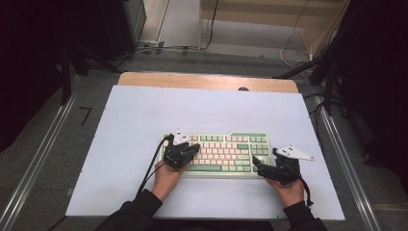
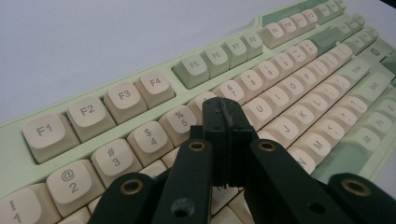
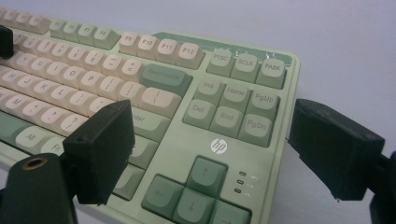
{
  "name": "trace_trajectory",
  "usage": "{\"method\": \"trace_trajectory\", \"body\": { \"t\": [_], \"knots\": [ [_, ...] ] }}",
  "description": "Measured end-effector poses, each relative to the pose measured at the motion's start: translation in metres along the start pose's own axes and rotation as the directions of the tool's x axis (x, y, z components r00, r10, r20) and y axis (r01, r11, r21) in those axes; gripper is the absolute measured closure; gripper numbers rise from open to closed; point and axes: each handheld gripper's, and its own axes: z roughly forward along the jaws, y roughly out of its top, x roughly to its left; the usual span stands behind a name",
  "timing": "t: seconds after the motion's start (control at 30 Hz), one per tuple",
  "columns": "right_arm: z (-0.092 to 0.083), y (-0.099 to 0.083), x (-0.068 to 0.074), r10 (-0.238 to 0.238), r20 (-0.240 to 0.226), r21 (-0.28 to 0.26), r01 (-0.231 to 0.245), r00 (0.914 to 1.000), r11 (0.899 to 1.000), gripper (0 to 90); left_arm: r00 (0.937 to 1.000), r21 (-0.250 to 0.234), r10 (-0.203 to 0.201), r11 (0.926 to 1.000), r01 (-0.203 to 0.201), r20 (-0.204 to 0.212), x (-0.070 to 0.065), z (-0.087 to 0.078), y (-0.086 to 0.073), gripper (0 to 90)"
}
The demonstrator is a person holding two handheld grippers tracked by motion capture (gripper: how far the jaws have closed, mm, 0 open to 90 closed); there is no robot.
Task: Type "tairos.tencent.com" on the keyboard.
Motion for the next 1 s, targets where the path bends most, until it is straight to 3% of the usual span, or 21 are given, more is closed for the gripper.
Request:
{"method": "trace_trajectory", "body": {
  "t": [0.47, 0.6, 0.67, 0.73, 0.83, 0.9, 0.93, 0.97, 1.0],
  "knots": [
    [0.000, 0.000, 0.000, -0.006, 0.000, 0.002, 0.006, 1.0000, 1.000, 12.5, 1.0000, 0.019, -0.009, 0.9998, 0.009, 0.005, 0.000, 0.002, -0.001, 90.0],
    [-0.002, 0.000, 0.000, -0.003, -0.001, -0.006, 0.003, 1.0000, 1.000, 12.5, 0.9991, -0.030, -0.033, 0.9990, 0.034, 0.028, 0.003, -0.006, 0.003, 88.3],
    [-0.002, 0.000, -0.001, -0.001, 0.000, -0.004, 0.001, 1.0000, 1.000, 12.5, 0.9988, -0.038, -0.038, 0.9985, 0.039, 0.032, 0.004, -0.009, 0.003, 81.7],
    [-0.002, -0.001, -0.001, -0.001, 0.002, -0.002, 0.001, 1.0000, 1.000, 12.5, 0.9975, -0.080, -0.047, 0.9955, 0.051, 0.052, 0.004, -0.016, 0.005, 74.4],
    [-0.003, -0.001, -0.001, 0.001, 0.004, -0.004, -0.001, 1.0000, 1.000, 12.5, 0.9980, -0.107, -0.041, 0.9931, 0.046, 0.047, 0.005, -0.022, 0.007, 57.4],
    [-0.004, -0.001, -0.001, -0.001, 0.001, -0.007, 0.001, 1.0000, 1.000, 12.5, 0.9993, -0.133, -0.035, 0.9905, 0.034, -0.011, 0.005, -0.030, 0.009, 43.7],
    [-0.004, -0.001, -0.001, -0.001, 0.001, -0.007, 0.001, 1.0000, 1.000, 12.5, 0.9993, -0.133, -0.035, 0.9905, 0.034, -0.011, 0.005, -0.030, 0.009, 36.1],
    [-0.004, -0.001, -0.002, -0.002, 0.002, -0.009, 0.002, 1.0000, 1.000, 12.5, 0.9977, -0.133, -0.025, 0.9910, 0.017, -0.063, 0.005, -0.035, 0.009, 29.0],
    [-0.004, -0.001, -0.002, -0.002, 0.002, -0.009, 0.002, 1.0000, 1.000, 12.5, 0.9977, -0.133, -0.025, 0.9910, 0.017, -0.063, 0.005, -0.035, 0.009, 24.8]
  ]
}}
